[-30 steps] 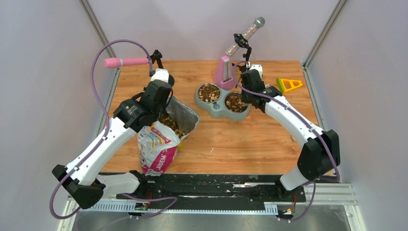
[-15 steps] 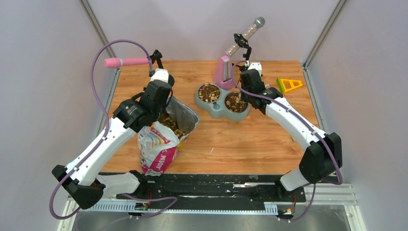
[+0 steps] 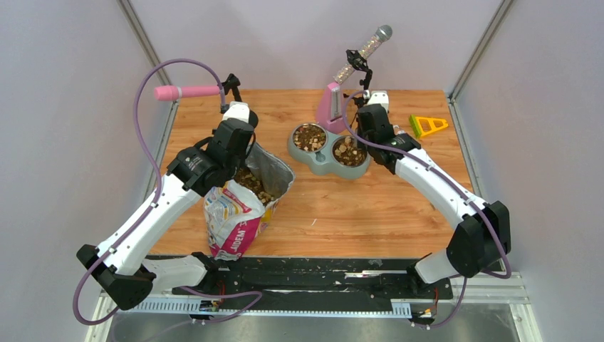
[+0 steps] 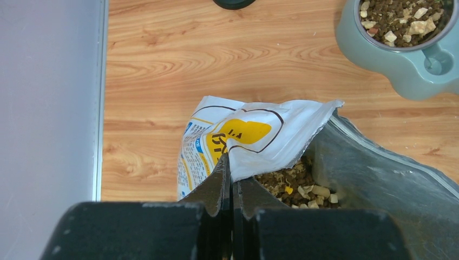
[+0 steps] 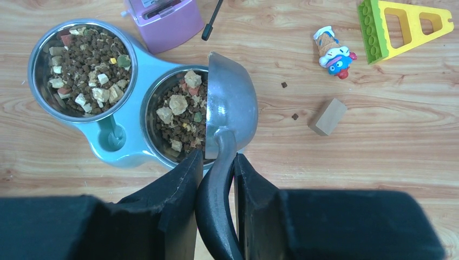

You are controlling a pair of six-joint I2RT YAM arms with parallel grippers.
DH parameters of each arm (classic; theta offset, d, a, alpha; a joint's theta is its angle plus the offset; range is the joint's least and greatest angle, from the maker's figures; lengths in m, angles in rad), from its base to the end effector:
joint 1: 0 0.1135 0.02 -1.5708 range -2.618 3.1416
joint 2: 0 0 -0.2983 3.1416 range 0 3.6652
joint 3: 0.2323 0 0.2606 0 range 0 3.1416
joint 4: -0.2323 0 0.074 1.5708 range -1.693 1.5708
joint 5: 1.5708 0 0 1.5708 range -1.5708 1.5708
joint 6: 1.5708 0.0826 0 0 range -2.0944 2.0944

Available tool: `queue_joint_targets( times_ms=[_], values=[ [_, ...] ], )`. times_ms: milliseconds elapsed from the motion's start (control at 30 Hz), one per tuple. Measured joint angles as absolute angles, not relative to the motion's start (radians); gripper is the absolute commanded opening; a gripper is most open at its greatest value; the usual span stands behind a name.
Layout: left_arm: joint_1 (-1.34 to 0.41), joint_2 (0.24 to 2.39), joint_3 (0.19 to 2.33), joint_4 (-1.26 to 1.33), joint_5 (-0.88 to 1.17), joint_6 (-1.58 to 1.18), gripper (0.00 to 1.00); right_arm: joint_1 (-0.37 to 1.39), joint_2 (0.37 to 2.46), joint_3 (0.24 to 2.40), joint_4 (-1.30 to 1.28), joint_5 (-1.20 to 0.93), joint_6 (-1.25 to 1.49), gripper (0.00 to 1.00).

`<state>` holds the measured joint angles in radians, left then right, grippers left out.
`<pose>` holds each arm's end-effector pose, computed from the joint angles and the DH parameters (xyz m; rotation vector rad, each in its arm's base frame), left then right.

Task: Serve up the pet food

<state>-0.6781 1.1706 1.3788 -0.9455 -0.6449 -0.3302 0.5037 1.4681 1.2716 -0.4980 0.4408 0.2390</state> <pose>0.2205 -0.1139 0.4052 0.0581 2.1418 0.1668 0.3359 0.1449 0.3244 -0.0608 2.1885 -0.0844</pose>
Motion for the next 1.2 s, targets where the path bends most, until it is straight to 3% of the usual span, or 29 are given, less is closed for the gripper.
queue_joint_targets(
  times_ms=[1200],
  values=[
    [-0.678,1.158,1.377,-0.947,-0.645,-0.33,0.0,0.567,1.341,1.196,-0.513,0.479,0.34,0.0]
  ],
)
